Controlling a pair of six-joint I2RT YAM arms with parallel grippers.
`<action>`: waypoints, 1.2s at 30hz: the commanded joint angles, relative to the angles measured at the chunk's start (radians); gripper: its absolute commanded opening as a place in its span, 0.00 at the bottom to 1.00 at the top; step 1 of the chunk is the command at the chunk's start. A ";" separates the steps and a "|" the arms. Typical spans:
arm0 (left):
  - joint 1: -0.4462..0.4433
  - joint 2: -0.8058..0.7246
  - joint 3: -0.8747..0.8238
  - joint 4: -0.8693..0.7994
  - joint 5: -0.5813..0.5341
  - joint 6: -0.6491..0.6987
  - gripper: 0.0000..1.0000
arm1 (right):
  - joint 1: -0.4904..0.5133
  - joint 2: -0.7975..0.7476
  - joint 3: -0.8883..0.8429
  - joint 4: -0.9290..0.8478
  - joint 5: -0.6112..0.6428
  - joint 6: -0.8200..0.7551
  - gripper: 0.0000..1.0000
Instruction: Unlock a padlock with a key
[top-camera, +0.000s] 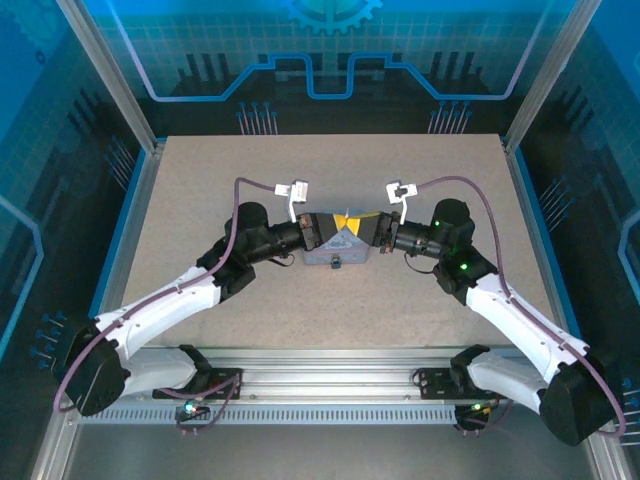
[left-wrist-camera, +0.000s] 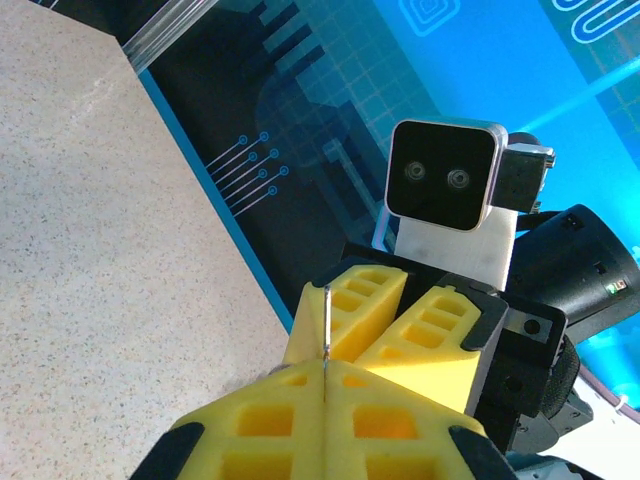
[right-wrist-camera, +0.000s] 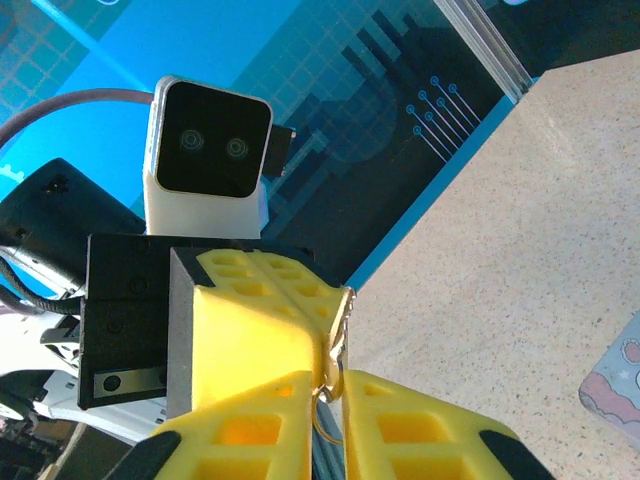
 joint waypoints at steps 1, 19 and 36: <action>-0.005 -0.025 -0.020 0.072 0.023 -0.020 0.00 | 0.012 0.004 0.015 0.089 -0.005 0.019 0.15; -0.008 -0.008 -0.030 0.157 0.064 -0.042 0.00 | 0.010 0.018 0.029 0.110 -0.008 0.025 0.00; 0.056 -0.076 -0.034 0.086 0.038 -0.045 0.40 | -0.034 -0.014 0.027 0.041 -0.066 -0.012 0.00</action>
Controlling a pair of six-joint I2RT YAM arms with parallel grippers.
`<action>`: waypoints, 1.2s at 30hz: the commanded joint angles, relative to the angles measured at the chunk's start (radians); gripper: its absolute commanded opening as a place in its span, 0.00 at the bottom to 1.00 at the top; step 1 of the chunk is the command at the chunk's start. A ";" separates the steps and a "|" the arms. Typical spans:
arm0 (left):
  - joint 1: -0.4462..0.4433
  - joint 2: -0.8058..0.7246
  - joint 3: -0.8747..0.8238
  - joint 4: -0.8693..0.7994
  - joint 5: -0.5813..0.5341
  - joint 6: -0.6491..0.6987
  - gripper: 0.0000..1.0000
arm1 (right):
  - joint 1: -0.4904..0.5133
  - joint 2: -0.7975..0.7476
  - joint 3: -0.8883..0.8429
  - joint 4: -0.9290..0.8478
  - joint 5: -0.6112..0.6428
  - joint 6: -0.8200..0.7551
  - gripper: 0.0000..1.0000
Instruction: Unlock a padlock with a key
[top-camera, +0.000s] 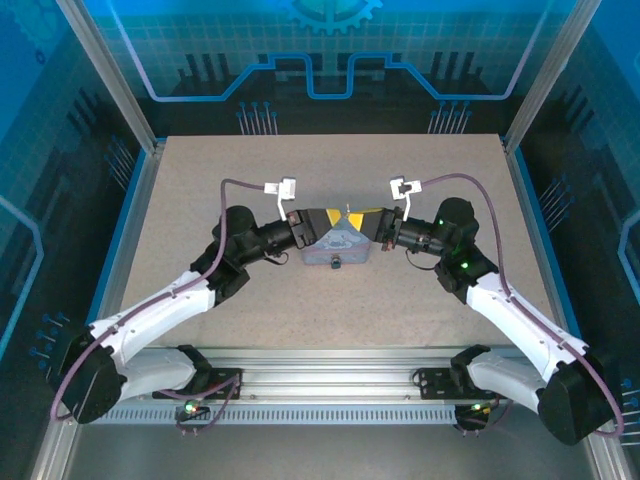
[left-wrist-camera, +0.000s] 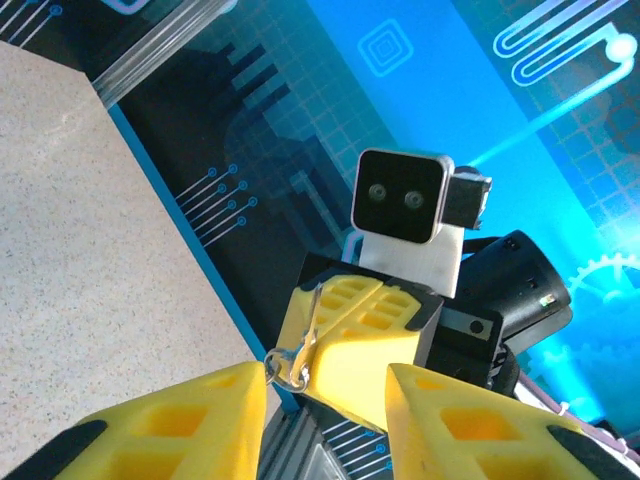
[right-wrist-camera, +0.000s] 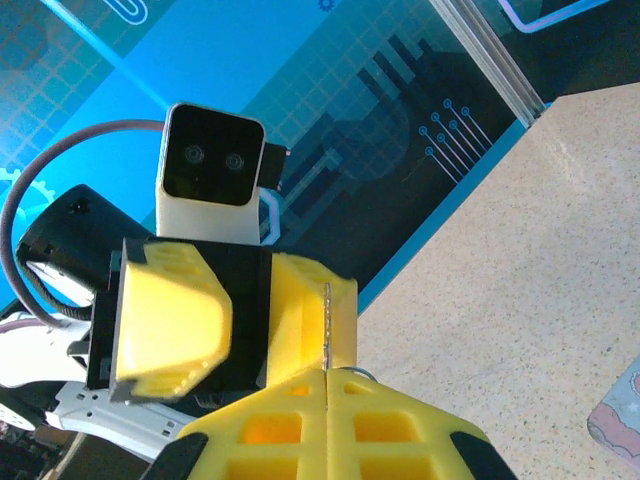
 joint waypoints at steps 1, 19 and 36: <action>0.022 -0.031 0.021 -0.033 0.033 0.015 0.43 | -0.012 -0.019 0.031 -0.029 -0.053 -0.037 0.00; 0.069 0.049 0.239 -0.319 0.320 0.099 0.53 | -0.018 0.068 0.176 -0.209 -0.283 -0.103 0.00; 0.069 0.057 0.254 -0.354 0.317 0.128 0.00 | -0.030 0.105 0.188 -0.217 -0.304 -0.096 0.00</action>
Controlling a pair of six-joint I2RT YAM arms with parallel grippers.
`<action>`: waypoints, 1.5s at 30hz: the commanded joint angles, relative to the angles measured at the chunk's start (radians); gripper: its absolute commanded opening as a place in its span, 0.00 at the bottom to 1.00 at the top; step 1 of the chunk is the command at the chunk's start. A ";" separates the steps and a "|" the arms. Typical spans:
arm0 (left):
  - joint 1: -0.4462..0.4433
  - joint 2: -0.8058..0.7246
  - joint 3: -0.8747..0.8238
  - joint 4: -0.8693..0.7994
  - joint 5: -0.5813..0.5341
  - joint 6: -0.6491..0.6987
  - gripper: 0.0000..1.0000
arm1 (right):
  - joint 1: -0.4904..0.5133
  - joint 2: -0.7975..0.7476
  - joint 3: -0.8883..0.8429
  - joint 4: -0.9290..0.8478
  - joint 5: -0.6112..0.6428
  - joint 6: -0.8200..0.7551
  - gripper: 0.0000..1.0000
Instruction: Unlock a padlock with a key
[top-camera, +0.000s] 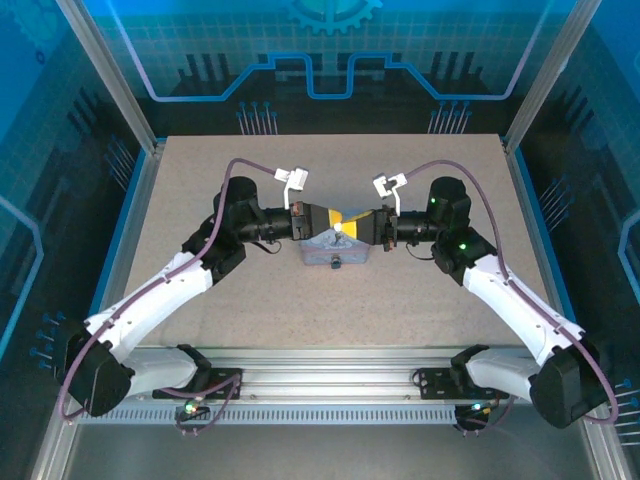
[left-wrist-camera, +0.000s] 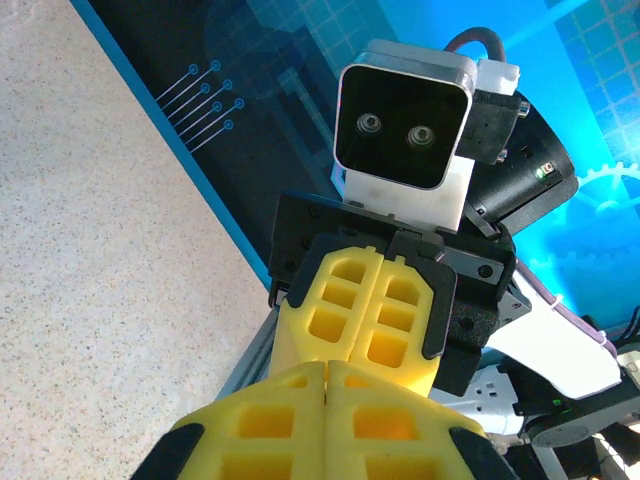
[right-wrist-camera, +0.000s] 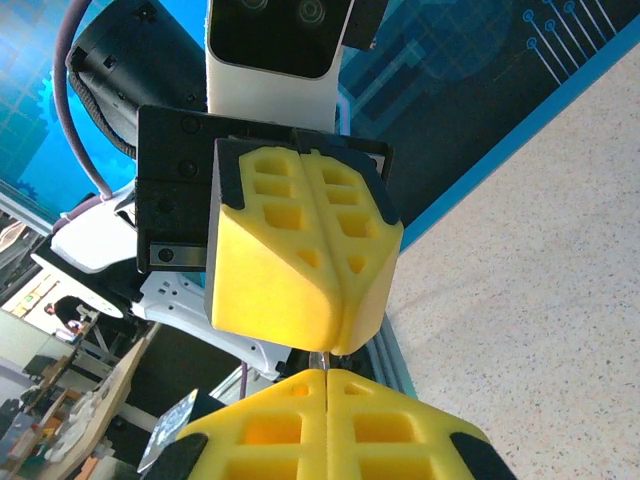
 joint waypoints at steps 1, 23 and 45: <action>0.001 -0.006 0.036 -0.012 0.019 0.030 0.00 | -0.018 0.008 0.027 -0.016 -0.013 -0.005 0.00; 0.001 -0.008 0.035 -0.032 -0.040 0.025 0.00 | -0.024 -0.008 0.036 -0.086 0.010 -0.053 0.17; -0.002 -0.076 -0.197 0.242 -0.426 -0.114 0.00 | -0.046 -0.074 -0.111 0.093 0.516 0.107 0.81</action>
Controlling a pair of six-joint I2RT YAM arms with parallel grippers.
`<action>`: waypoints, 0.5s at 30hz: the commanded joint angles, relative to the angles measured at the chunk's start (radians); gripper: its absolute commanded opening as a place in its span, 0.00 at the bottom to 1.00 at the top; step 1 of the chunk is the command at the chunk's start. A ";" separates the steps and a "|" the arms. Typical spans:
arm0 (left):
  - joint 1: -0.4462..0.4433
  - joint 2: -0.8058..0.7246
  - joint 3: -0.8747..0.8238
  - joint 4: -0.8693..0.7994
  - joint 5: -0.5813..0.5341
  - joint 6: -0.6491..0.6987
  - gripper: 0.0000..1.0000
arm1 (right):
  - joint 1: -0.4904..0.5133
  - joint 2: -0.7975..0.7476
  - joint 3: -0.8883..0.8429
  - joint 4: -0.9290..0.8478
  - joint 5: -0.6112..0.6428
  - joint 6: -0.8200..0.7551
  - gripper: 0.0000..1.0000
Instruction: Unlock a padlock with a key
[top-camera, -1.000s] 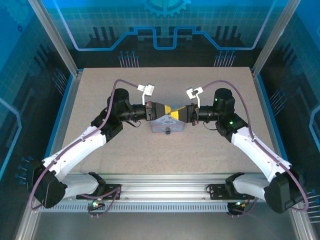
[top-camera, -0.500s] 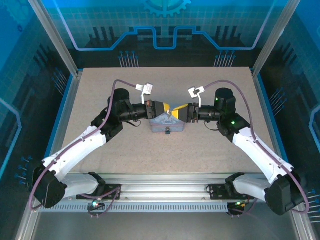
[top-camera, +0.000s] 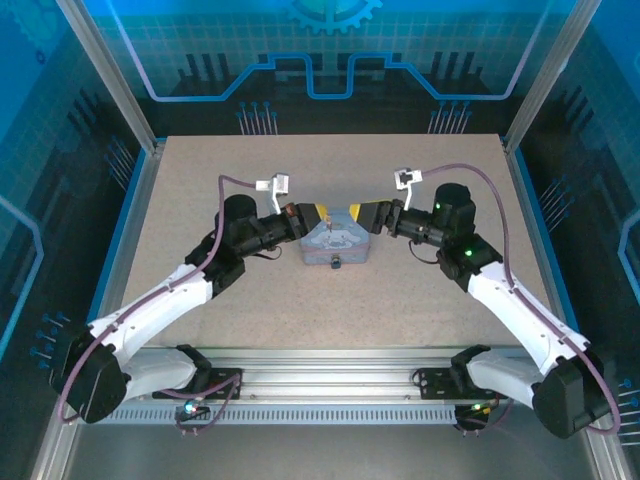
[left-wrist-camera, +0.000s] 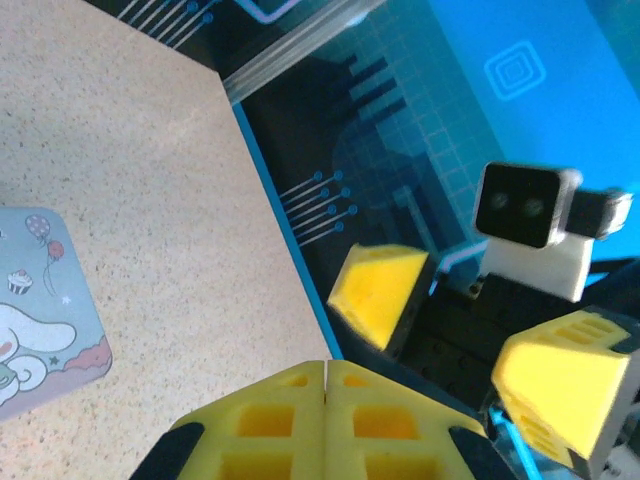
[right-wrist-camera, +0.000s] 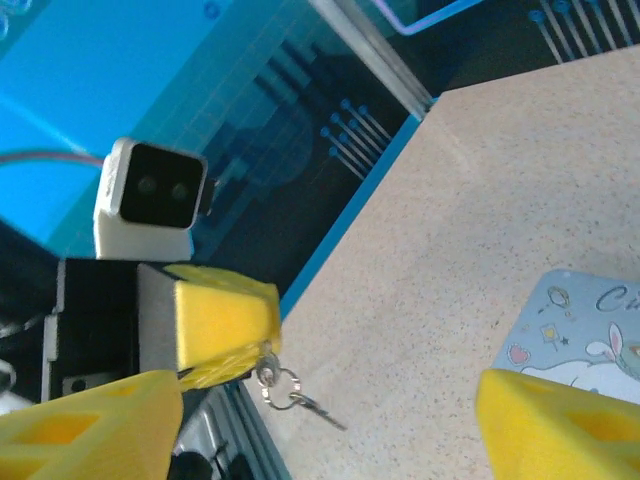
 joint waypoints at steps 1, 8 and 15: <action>-0.003 -0.027 -0.022 0.125 -0.052 -0.042 0.00 | -0.022 -0.005 -0.052 0.159 0.066 0.110 0.80; -0.045 -0.027 -0.055 0.200 -0.090 -0.043 0.00 | -0.014 0.087 -0.162 0.509 -0.022 0.341 0.70; -0.082 -0.009 -0.080 0.282 -0.127 -0.052 0.00 | 0.062 0.090 -0.193 0.629 0.026 0.370 0.63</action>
